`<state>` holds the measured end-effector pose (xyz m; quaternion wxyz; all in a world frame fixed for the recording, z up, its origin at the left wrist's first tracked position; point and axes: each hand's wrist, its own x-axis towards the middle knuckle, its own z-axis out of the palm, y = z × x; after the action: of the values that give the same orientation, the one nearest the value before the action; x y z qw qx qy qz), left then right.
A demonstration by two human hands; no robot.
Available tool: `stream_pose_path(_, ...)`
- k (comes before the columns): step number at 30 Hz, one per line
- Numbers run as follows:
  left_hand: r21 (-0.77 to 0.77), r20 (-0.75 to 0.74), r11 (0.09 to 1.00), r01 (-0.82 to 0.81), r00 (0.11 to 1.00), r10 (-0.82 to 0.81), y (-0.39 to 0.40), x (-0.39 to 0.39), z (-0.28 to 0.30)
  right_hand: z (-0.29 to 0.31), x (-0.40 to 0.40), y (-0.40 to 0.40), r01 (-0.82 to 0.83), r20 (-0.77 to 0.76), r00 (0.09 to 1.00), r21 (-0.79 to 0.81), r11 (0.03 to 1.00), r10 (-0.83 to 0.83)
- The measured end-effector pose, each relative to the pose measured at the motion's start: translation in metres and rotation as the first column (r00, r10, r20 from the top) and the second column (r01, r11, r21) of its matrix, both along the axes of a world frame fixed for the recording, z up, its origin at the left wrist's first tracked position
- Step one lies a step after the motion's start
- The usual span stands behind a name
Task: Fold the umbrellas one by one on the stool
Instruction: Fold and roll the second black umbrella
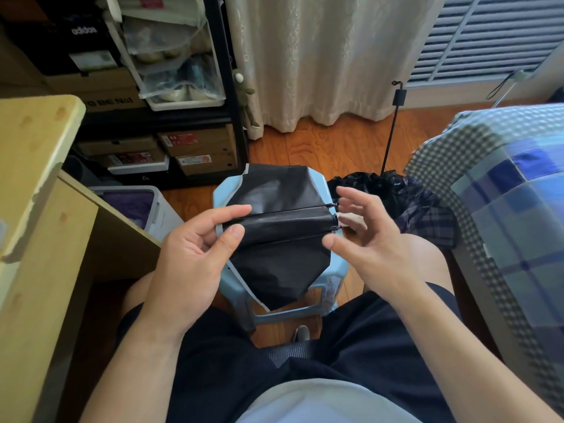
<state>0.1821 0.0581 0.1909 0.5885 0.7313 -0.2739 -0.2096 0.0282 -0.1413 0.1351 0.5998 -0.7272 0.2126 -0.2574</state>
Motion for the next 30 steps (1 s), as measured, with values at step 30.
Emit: stream_pose_path(30, 0.882, 0.404, 0.471, -0.019, 0.546, -0.734, -0.083, 0.051, -0.105, -0.051, 0.133, -0.081, -0.014, -0.379, 0.893, -0.561, 0.828, -0.242)
